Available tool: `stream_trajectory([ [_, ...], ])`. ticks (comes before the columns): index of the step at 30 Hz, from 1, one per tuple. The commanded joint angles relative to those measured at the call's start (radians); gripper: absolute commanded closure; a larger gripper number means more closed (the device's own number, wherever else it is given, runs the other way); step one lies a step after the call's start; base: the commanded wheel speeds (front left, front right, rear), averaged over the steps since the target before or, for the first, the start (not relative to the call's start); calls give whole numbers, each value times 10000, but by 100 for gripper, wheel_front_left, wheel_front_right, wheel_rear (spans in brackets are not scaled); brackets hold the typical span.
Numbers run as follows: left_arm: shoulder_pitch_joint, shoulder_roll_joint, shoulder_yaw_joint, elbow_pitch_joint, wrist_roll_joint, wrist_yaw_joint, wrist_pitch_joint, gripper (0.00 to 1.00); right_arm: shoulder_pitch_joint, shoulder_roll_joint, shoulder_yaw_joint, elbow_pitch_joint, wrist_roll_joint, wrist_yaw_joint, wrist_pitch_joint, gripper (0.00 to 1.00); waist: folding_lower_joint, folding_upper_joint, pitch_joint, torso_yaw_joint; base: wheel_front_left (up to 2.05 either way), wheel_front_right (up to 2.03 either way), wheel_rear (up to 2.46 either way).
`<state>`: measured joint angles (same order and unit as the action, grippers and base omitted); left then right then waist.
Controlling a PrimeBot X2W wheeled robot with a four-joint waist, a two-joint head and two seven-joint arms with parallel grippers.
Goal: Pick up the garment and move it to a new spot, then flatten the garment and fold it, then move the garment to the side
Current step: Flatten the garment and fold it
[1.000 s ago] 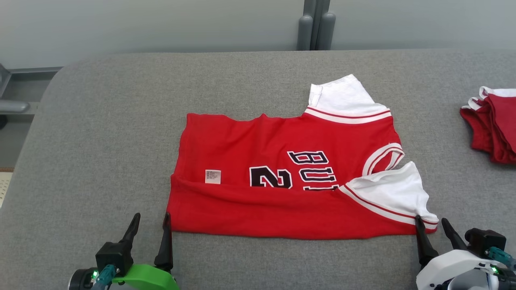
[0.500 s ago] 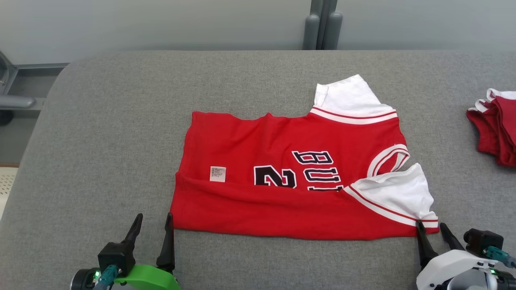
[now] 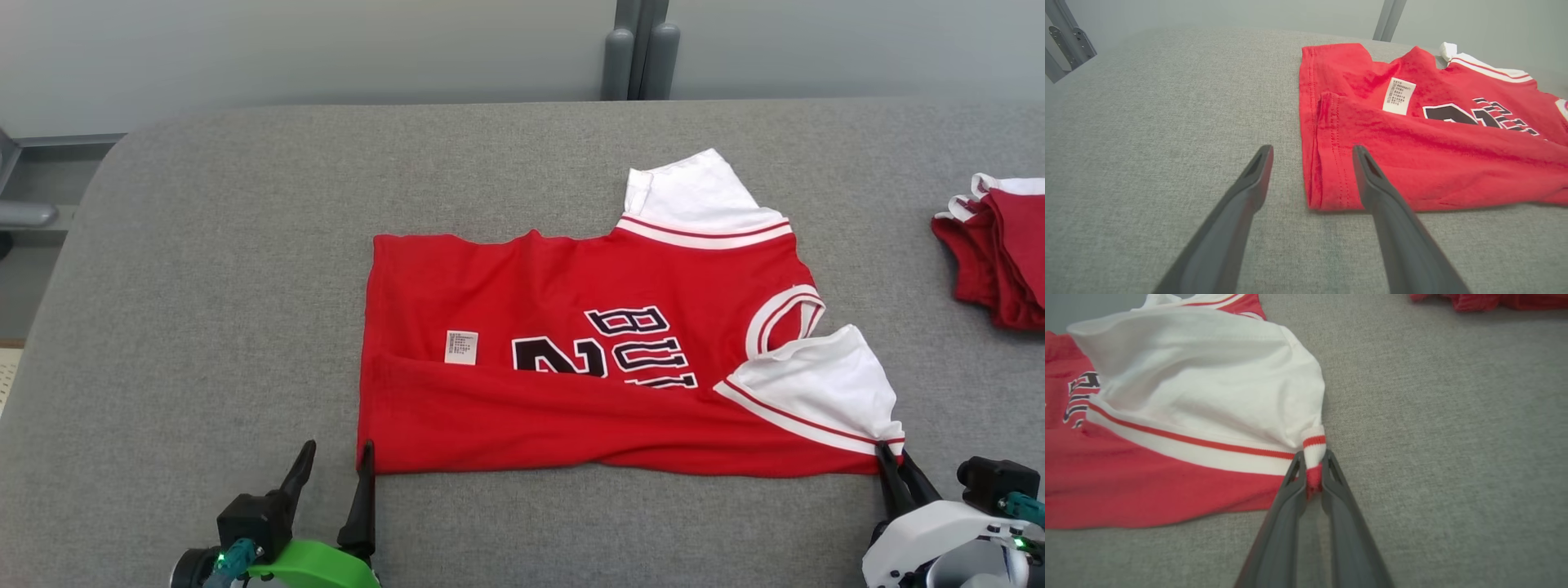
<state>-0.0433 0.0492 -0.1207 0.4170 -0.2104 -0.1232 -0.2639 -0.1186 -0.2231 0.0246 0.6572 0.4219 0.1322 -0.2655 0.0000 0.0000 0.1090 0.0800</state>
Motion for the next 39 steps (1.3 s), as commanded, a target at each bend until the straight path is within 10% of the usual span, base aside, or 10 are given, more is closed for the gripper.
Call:
stream_trajectory([
  [1,-141,36,-44,56,-174,-26,-1,0,96,-101,-8,-17,-22,-32,27,100,0,0,41,-51,0,0,0],
  [24,-1244,37,-829,1932,-1301,-87,-1,0,-376,-244,279,-453,-168,-29,26,100,0,0,673,-469,0,0,0],
  [31,-1292,39,-984,1796,-1319,-88,-1,100,-453,-135,270,-497,-225,-29,26,100,0,0,721,-453,0,0,0],
  [39,-954,36,-879,1374,-1321,-87,-1,100,-372,-106,169,-537,-276,-29,19,100,0,0,625,-410,0,0,0],
])
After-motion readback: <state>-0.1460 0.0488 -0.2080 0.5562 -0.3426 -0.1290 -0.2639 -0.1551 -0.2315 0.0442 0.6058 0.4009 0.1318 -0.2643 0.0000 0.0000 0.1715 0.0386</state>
